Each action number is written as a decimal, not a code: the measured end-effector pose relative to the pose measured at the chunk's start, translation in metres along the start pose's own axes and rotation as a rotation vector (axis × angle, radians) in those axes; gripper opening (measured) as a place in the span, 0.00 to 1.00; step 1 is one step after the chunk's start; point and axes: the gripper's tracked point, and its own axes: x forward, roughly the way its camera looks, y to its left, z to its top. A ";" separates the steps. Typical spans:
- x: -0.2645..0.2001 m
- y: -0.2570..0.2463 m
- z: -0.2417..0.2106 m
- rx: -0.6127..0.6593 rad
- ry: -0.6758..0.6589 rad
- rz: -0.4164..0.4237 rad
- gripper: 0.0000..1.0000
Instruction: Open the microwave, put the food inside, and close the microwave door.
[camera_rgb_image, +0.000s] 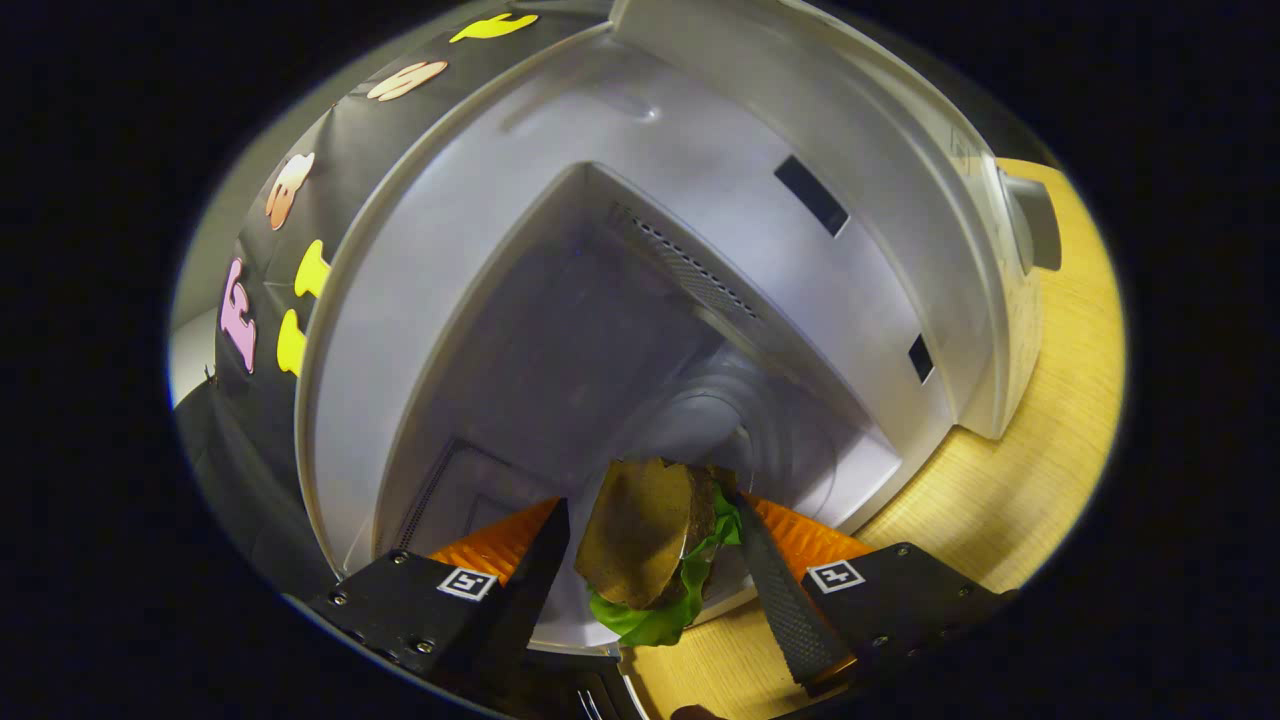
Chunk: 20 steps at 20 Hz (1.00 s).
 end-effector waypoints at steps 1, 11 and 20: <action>-0.009 0.000 0.004 -0.027 0.001 -0.009 0.97; -0.132 0.027 0.026 -0.286 0.050 0.097 0.97; -0.246 0.089 0.022 -0.509 0.030 0.297 0.97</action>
